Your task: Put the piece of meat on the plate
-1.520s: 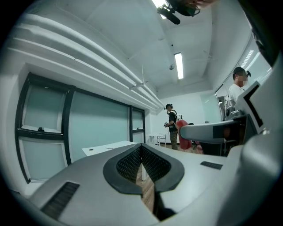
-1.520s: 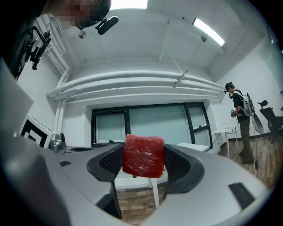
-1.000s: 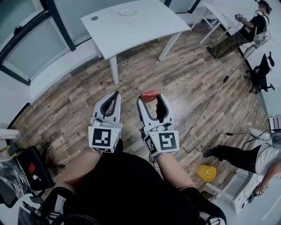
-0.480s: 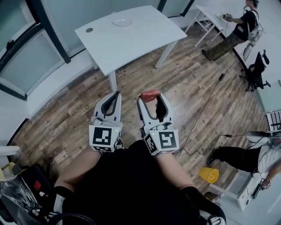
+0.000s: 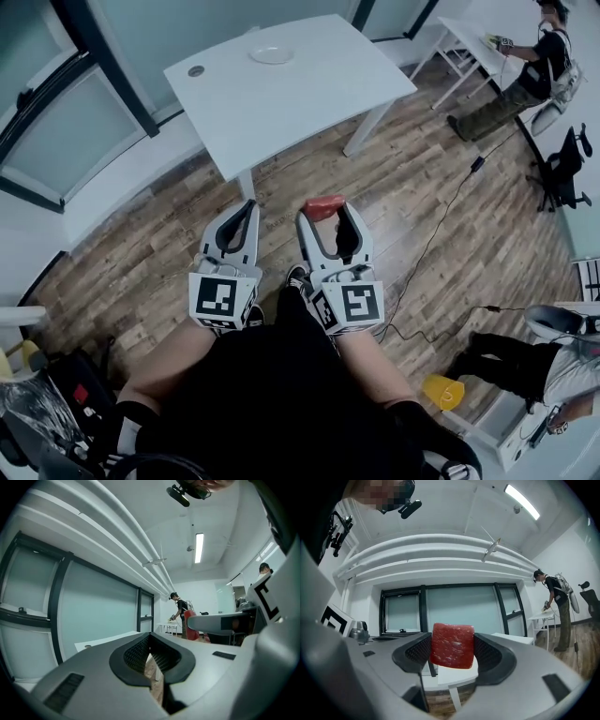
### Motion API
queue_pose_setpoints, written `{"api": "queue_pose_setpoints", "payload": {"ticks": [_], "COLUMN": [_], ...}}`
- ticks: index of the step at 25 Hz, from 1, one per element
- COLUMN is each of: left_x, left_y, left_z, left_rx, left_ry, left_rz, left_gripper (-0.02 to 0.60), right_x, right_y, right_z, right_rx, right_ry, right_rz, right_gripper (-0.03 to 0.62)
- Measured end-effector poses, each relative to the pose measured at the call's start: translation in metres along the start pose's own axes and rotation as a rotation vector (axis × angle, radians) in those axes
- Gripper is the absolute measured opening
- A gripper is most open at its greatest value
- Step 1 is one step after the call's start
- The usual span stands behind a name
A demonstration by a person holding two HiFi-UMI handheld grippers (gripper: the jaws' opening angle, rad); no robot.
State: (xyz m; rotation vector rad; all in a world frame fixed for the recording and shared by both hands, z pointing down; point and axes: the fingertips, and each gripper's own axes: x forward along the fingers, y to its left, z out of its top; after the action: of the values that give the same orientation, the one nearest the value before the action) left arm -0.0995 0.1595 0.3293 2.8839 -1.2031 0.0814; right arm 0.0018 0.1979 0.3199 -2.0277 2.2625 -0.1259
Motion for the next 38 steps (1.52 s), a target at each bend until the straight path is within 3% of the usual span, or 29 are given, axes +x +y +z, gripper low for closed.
{"api": "queue_pose_setpoints", "payload": {"ticks": [12,23,38], "left_x": [0.107,0.147,0.221], "left_y": [0.003,0.0,0.033], "left_z": [0.015,0.021,0.005], "left_rx": [0.016,0.022,-0.007], "left_ry": [-0.021,-0.002,0.028], "left_rz": [0.057,0.135,0.104], "left_gripper": [0.003,0.003,0.003], "right_x": [0.078,0.107,0.169], "right_y": [-0.071,-0.104,-0.149], "right_z": [0.019,0.031,0.021], "right_rx": [-0.004,0.005,0.023], "right_ry": [-0.009,-0.002,0.013], "right_rz": [0.094,0.186,0.131], "right_gripper": [0.282,0.281,0.276]}}
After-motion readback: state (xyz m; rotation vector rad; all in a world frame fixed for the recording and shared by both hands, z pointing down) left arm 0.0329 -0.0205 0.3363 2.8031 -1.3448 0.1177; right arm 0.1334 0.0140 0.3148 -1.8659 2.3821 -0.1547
